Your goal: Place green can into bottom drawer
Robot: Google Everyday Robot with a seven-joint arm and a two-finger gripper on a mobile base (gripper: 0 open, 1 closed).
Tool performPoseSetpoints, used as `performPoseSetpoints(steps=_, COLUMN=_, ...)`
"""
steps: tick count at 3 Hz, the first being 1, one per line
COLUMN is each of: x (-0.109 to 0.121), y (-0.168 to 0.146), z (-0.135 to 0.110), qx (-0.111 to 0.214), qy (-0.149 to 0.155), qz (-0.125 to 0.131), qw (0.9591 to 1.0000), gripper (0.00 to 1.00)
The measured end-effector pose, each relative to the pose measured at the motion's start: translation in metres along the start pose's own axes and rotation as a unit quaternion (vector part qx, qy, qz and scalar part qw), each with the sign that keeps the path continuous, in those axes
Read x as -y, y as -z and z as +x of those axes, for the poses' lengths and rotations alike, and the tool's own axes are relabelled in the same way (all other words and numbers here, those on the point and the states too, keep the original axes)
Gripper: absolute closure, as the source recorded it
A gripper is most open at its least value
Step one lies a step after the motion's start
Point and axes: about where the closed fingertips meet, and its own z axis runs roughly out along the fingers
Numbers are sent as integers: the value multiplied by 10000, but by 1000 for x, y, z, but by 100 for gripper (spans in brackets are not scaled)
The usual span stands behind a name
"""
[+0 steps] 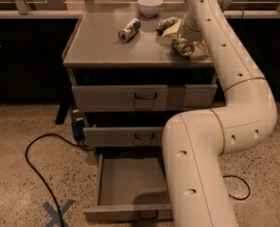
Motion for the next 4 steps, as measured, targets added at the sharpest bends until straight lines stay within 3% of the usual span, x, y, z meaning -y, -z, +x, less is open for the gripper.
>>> performPoseSetpoints(steps=4, x=0, y=0, z=0, qx=0, qy=0, qz=0, qw=10000, gripper=89)
